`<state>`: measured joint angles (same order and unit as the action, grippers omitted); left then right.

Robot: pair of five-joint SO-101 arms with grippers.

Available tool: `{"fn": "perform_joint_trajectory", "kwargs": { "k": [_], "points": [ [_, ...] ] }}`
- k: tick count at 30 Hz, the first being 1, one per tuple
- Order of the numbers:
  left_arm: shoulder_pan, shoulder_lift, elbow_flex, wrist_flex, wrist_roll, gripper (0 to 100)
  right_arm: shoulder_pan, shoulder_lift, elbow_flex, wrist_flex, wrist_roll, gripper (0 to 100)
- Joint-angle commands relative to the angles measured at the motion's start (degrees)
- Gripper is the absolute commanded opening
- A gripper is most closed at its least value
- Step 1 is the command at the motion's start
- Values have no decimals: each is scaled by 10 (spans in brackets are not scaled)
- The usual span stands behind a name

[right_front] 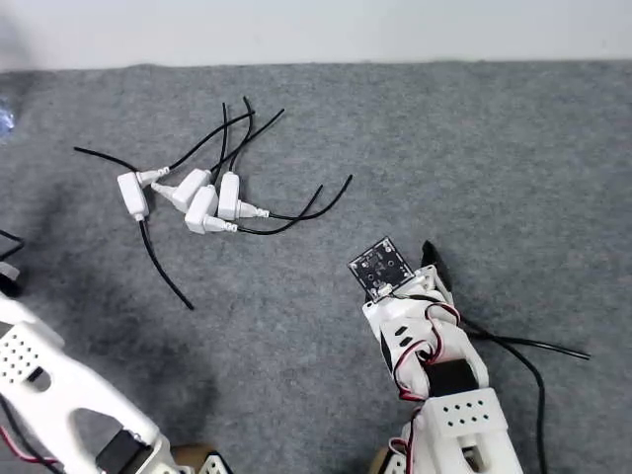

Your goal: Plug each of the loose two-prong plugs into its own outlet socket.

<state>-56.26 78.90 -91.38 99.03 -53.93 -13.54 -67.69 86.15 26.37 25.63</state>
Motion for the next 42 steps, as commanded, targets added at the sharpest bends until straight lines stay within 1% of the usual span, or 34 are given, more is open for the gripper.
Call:
{"fn": "perform_joint_trajectory", "kwargs": {
  "k": [1,5,7,9,11,12,14,17,19,22,24,26,28,32,35,38,42],
  "points": [
    [12,-3,-6,13,-8,269,-4,1,-6,-13,8,294],
    [24,0,-3,13,-9,268,-4,1,-6,-13,8,294],
    [28,0,-3,15,-10,239,-4,1,-6,-13,8,294],
    [30,0,-3,16,-24,145,-4,1,-6,-13,8,294],
    [26,0,-3,16,-31,17,-4,1,-6,-13,8,294],
    [22,0,-3,16,-33,6,-4,1,-6,-13,8,294],
    [12,0,-3,16,-40,28,-4,0,-6,-13,8,294],
    [-2,-2,-3,16,-69,11,-4,0,-6,-13,8,294],
    [-5,-10,-7,18,-69,11,-4,-2,-6,-13,8,294],
    [4,-64,5,20,-59,11,-4,-3,-6,-13,8,294],
    [25,-129,37,20,-47,11,-4,-3,-6,-13,8,294],
    [53,-213,109,20,-42,11,-3,-4,-6,-13,8,294],
    [91,-316,222,20,-34,11,-2,-4,-6,-13,8,294],
    [200,-555,485,17,-24,12,-1,-4,-6,-13,8,294],
    [287,-711,649,9,-25,13,0,-4,-5,-13,8,294],
    [361,-826,774,5,-8,13,0,-4,-5,-13,8,294],
    [459,-929,906,5,35,13,0,-4,-5,-13,8,294]
  ]
}}
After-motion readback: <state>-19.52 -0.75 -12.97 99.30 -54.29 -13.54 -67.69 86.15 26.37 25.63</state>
